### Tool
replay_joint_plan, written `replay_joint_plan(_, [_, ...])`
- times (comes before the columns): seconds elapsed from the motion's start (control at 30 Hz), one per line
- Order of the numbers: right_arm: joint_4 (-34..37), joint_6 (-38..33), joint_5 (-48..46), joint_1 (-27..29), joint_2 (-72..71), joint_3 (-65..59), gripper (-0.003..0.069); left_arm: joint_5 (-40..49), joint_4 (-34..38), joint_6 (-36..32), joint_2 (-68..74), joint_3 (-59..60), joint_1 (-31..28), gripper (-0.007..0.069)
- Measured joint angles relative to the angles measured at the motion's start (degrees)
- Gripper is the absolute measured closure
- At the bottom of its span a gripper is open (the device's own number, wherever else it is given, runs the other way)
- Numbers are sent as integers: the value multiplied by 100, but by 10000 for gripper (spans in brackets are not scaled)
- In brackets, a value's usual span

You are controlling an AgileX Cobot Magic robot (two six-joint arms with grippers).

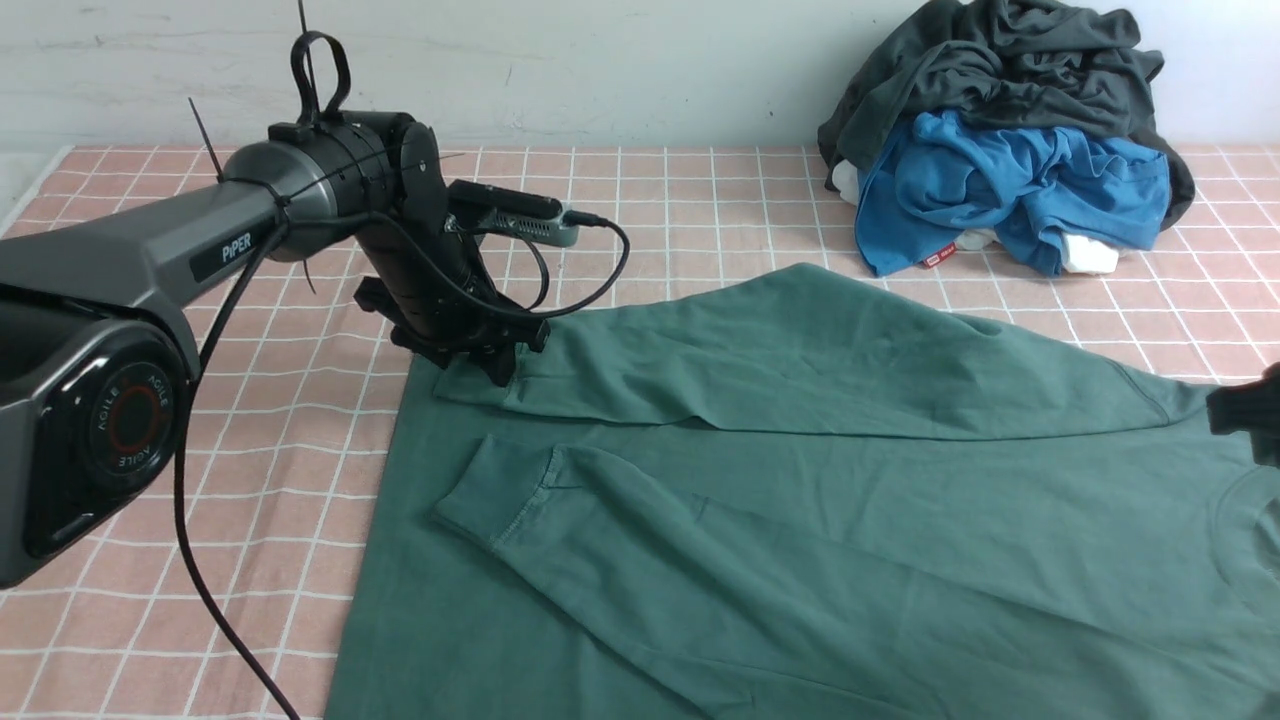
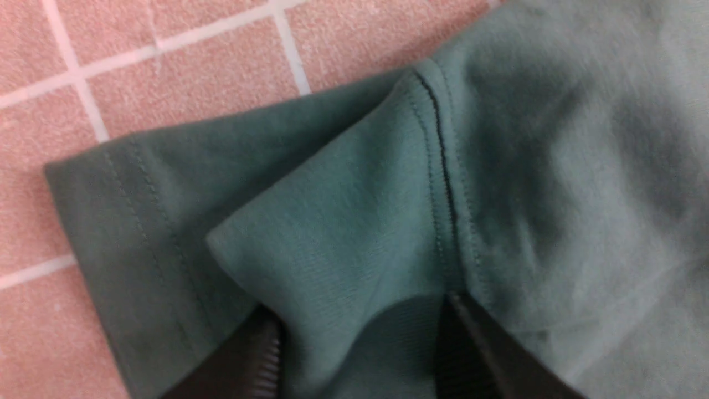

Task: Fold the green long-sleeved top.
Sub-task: Use the left arm to clamp the cuff farthest from it, then use the left arm to drag and drop the cuff onto the cuff closest to the left arm

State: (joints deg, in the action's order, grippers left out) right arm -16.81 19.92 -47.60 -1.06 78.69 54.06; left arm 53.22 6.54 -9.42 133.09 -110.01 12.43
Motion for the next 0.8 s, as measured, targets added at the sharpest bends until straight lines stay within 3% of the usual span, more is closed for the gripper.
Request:
replay_joint_plan(0.03, [5,-5,0,0,0,0,339,97,60,-13,-28,0,0,468])
replay_joint_plan(0.07, [5,-11,0,0,0,0,339,146,97,-42,-58,0,0,531])
replay_joint_plan(0.17, [5,-18,0,0,0,0,339,323,273,-75,-210,0,-5,599])
replay_joint_plan(0.47, [269,-68,263,0,0,0,339,1330,1154,-105,-1494,48,0,608])
replay_joint_plan(0.8, [933,-773,207,0,0,128,339,1576,1212,404,-3422,1419,0,608])
